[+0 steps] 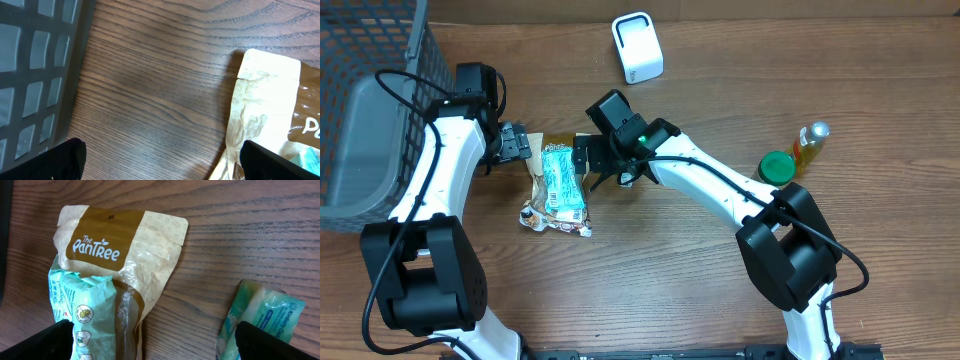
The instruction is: Scan the item barcode
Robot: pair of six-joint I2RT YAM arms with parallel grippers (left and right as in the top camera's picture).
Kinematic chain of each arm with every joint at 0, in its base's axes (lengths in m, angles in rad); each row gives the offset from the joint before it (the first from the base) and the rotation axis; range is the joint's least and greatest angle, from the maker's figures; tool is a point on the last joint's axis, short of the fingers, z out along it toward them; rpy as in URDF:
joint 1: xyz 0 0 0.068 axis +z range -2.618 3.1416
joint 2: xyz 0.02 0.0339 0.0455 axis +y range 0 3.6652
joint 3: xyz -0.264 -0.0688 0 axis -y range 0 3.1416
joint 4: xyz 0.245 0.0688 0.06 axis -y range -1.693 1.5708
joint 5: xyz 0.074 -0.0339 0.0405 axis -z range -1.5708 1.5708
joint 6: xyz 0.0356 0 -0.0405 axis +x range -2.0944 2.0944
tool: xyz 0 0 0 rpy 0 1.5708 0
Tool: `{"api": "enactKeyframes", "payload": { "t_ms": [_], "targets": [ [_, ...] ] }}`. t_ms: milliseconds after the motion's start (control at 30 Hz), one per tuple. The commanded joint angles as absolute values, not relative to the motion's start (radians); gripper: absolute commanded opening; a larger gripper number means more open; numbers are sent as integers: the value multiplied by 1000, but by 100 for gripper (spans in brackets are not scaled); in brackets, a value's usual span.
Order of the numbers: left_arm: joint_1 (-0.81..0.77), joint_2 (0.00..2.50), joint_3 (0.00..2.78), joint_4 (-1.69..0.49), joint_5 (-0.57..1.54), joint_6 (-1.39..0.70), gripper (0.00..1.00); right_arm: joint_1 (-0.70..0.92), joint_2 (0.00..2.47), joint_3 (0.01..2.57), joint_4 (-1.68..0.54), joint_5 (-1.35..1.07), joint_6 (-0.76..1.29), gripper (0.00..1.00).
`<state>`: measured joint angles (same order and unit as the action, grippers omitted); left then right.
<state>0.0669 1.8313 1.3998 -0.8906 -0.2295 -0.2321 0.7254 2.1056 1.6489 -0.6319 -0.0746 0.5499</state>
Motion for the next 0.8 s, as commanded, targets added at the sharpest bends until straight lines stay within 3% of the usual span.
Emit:
{"api": "enactKeyframes", "payload": {
  "t_ms": [0,767],
  "targets": [
    [63,1831,1405,-889,-243,-228,100,720,2101,1642,-637,-80,558,100],
    [63,1831,1405,-889,-243,-228,100,720,2104,1636,-628,-121,558,100]
  ]
}}
